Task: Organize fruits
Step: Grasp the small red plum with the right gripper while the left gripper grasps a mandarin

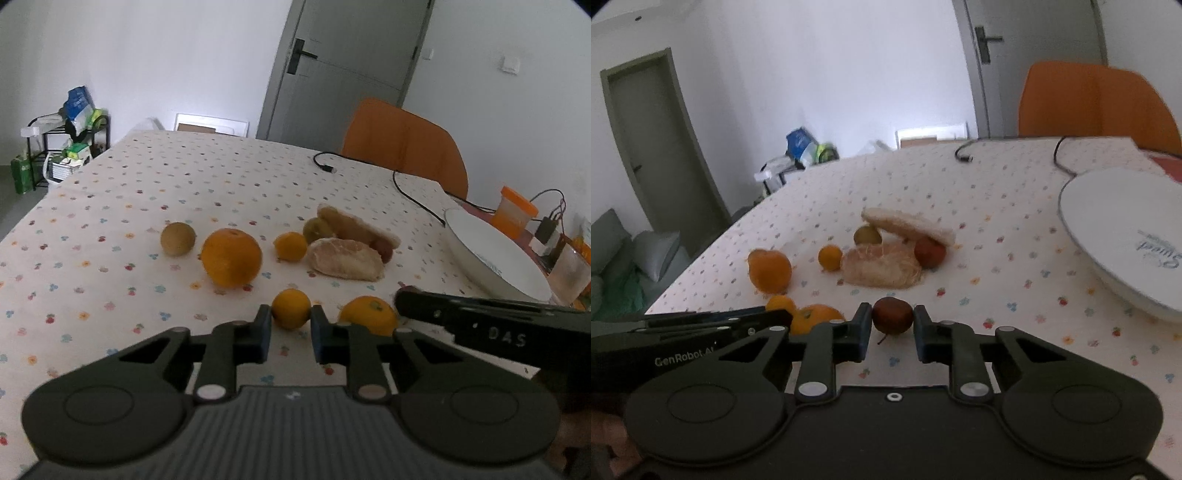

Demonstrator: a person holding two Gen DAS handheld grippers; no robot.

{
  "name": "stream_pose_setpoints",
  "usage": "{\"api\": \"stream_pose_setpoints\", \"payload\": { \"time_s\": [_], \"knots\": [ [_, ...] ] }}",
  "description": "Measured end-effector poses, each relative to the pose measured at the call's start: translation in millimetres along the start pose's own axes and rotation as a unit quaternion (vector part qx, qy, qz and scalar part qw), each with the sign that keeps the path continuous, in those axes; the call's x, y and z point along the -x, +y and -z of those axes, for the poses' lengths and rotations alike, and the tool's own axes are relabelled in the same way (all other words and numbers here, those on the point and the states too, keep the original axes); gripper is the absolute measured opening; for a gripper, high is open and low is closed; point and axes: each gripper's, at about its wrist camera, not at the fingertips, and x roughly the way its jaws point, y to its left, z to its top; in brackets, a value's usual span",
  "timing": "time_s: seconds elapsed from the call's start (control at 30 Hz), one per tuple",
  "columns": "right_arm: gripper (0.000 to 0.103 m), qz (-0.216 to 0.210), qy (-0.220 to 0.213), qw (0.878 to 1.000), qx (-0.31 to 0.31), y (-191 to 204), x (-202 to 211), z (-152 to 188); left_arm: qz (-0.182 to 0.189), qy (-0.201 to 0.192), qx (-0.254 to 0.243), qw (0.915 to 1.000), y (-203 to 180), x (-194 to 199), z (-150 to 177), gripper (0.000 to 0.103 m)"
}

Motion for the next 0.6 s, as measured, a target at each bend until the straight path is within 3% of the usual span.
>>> {"api": "stream_pose_setpoints", "payload": {
  "time_s": [0.6],
  "knots": [
    [0.022,0.019,-0.053,0.998,-0.007,-16.4,51.3,-10.9,0.029,-0.039,-0.041,0.998,-41.7,25.3,-23.8,0.021]
  ]
}}
